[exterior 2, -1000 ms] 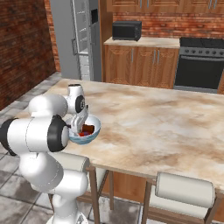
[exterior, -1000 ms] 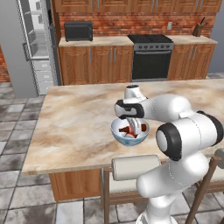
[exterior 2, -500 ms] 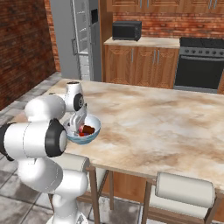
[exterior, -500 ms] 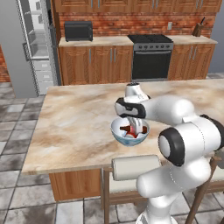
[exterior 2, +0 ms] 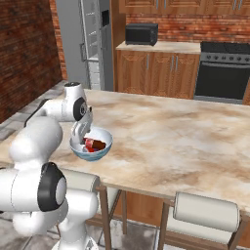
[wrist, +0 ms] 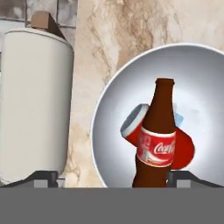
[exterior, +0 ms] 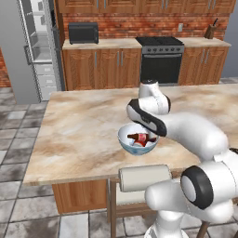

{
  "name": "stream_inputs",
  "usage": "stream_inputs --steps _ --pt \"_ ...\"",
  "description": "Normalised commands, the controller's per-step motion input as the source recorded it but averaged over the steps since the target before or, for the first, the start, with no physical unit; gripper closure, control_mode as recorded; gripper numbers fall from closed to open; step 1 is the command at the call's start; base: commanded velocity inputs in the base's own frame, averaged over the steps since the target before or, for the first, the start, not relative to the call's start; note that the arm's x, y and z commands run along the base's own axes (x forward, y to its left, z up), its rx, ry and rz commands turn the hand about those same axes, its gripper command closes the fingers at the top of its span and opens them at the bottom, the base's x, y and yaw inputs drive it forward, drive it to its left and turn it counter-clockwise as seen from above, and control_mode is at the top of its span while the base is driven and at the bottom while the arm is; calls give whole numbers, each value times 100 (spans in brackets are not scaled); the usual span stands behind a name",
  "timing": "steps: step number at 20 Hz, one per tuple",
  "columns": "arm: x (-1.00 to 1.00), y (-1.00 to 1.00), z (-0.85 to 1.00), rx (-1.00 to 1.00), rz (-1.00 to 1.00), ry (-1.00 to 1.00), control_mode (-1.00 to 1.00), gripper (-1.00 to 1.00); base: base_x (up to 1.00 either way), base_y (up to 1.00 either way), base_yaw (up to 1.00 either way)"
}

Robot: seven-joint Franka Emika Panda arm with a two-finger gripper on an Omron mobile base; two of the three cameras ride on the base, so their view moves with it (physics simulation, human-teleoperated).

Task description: Open the fridge, grab two sodas, and place both sodas inside the bowl with ice on the dining counter.

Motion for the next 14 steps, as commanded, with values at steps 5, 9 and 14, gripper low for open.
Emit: stream_inputs --steps 5,9,14 --pt "-50 0 54 0 0 -10 -100 -100 0 0 0" --pt "-53 -2 57 0 0 -12 -100 -100 0 0 0" --pt "-49 -4 51 0 0 -11 -100 -100 0 0 0"
